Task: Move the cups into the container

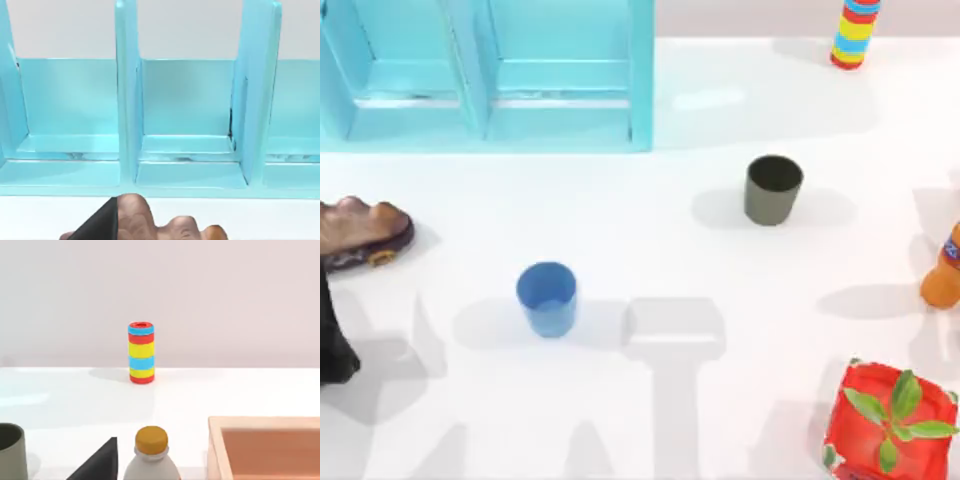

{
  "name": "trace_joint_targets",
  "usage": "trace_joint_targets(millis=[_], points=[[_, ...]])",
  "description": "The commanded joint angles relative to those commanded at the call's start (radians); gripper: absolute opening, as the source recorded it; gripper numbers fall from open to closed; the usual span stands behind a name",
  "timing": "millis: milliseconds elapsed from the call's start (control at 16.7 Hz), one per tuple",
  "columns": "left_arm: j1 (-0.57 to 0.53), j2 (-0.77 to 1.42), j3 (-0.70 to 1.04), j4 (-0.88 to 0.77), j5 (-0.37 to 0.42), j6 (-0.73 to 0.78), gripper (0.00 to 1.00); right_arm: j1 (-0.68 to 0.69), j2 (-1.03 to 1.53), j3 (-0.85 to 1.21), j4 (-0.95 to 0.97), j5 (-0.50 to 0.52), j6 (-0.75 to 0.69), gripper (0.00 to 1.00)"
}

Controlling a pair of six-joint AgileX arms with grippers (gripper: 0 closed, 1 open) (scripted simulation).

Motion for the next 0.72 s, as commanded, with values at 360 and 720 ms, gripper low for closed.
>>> trace_joint_targets(millis=[360, 720], points=[[0.0, 0.0, 0.0, 0.0, 0.0, 0.0, 1.0, 0.049, 0.076, 0.09, -0.054, -0.015, 0.026, 1.0], [0.0, 0.0, 0.0, 0.0, 0.0, 0.0, 1.0, 0.242, 0.421, 0.487, -0.287, -0.056, 0.143, 1.0]])
